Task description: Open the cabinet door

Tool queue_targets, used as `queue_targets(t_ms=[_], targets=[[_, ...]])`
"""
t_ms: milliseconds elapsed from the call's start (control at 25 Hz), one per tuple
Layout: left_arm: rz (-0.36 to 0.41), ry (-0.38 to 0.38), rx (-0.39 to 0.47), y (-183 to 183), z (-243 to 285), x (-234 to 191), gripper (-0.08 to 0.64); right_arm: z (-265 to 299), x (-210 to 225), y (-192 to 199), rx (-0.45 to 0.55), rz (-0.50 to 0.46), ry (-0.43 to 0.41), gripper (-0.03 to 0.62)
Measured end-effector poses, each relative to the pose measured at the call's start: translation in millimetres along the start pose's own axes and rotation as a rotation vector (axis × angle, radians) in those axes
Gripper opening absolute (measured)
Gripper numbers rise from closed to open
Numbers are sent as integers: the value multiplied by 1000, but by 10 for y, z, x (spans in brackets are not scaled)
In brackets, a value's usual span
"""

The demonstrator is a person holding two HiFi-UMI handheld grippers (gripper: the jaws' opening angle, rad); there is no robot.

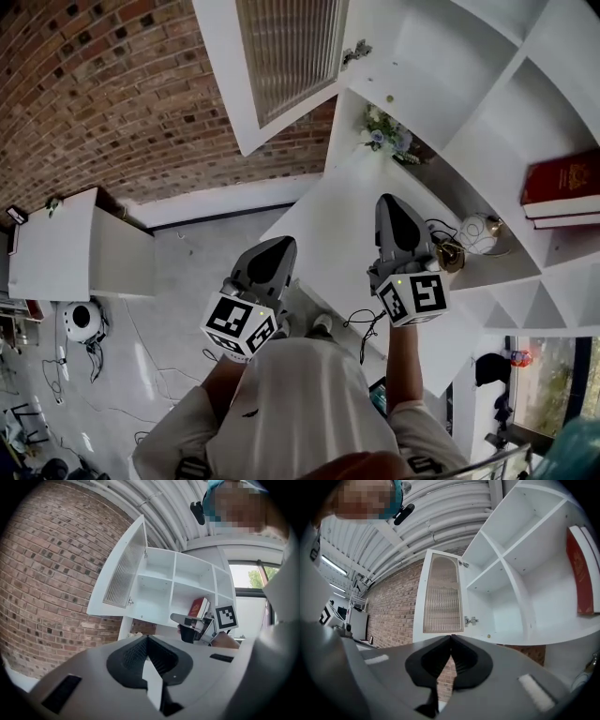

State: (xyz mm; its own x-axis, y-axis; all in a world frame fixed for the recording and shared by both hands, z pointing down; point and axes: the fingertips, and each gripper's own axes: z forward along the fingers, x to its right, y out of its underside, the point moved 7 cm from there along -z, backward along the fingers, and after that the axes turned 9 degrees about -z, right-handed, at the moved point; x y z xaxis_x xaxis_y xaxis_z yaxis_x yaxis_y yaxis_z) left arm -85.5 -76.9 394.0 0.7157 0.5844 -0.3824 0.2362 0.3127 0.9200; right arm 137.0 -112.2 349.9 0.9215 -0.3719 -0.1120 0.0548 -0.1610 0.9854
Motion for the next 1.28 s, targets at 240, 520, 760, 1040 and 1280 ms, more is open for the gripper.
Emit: queue_targets(t_ms=[240, 520, 760, 1040, 1280], targets=[[-6, 19, -15, 39, 134, -9, 9, -177, 118, 89, -8, 7, 41, -2], [2, 43, -21, 15, 307, 14, 9, -356, 310, 164, -29, 21, 104, -2], [-1, 42, -16, -8, 383, -26, 9, -399, 377, 204, -50, 1, 119, -2], [3, 31, -6, -58, 387, -91, 9, -373, 305, 204, -56, -26, 112, -2], [2, 20, 2, -63, 366, -138, 9, -375, 262, 233, -68, -28, 105, -2]])
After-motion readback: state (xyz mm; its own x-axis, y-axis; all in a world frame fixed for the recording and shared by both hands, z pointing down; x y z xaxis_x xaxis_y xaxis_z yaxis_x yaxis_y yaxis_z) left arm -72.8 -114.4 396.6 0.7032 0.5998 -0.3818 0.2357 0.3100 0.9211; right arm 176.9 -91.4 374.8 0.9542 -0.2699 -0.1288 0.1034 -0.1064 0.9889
